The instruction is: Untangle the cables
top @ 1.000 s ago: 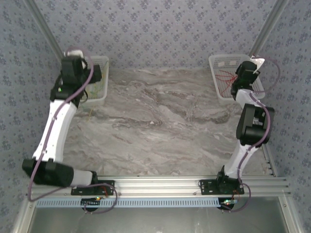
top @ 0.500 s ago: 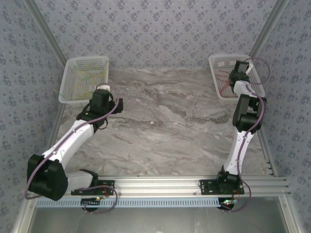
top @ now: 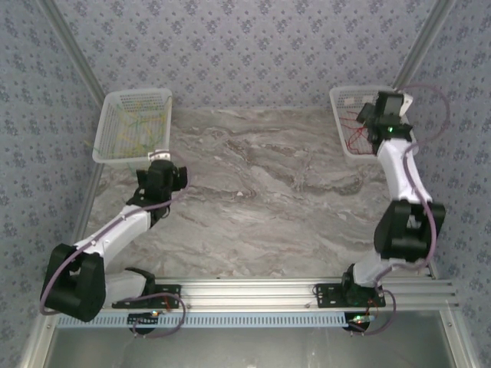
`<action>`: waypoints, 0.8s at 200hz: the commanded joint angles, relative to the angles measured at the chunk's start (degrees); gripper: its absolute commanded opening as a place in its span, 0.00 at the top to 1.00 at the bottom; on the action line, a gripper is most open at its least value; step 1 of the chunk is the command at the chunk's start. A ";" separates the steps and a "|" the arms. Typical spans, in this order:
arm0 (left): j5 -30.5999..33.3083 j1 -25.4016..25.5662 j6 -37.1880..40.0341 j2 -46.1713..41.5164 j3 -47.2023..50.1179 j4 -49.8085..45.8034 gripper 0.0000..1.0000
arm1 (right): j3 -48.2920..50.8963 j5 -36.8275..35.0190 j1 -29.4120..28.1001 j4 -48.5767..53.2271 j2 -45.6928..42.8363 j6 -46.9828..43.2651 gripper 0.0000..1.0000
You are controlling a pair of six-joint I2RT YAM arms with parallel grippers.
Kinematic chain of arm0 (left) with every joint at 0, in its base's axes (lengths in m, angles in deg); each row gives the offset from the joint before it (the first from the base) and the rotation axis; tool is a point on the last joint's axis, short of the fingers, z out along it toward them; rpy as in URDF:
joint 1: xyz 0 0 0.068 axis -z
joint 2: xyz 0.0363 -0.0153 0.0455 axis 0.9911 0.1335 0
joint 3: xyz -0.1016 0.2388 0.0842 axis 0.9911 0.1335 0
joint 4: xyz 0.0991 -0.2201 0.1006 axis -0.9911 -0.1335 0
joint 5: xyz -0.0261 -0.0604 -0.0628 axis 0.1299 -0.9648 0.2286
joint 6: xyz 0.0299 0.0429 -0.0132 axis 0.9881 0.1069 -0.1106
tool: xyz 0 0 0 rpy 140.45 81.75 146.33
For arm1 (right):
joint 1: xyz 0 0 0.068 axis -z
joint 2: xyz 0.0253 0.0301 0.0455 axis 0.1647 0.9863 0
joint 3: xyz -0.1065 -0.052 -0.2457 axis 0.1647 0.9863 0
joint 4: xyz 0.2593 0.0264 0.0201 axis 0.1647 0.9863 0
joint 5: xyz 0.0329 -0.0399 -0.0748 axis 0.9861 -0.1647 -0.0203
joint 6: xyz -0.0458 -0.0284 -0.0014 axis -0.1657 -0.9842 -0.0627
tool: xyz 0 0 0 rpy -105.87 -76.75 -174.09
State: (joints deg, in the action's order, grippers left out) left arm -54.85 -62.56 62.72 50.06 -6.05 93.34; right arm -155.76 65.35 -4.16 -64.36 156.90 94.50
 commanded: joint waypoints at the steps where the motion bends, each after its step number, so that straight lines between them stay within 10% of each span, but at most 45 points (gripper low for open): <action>1: 3.49 -0.37 8.74 -1.52 6.36 15.68 0.01 | 17.58 -6.94 -6.65 -3.72 -7.16 -4.17 0.00; 49: -12.47 -15.65 3.02 4.48 15.03 31.34 0.01 | 47.41 -0.28 -5.70 -31.13 -18.72 -12.96 0.00; 117: -26.22 -17.29 11.71 19.49 22.10 61.55 0.01 | 60.16 23.58 -1.86 -68.15 -6.51 -19.13 0.00; 160: -21.95 -18.30 8.49 19.40 11.86 42.51 0.01 | 56.53 18.54 -2.15 -64.71 -1.69 -17.57 0.00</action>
State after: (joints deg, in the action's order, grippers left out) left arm -76.64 -79.24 73.10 68.64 13.88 141.92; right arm -96.66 84.80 -9.43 -125.06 154.24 75.42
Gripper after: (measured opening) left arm 0.992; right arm 0.999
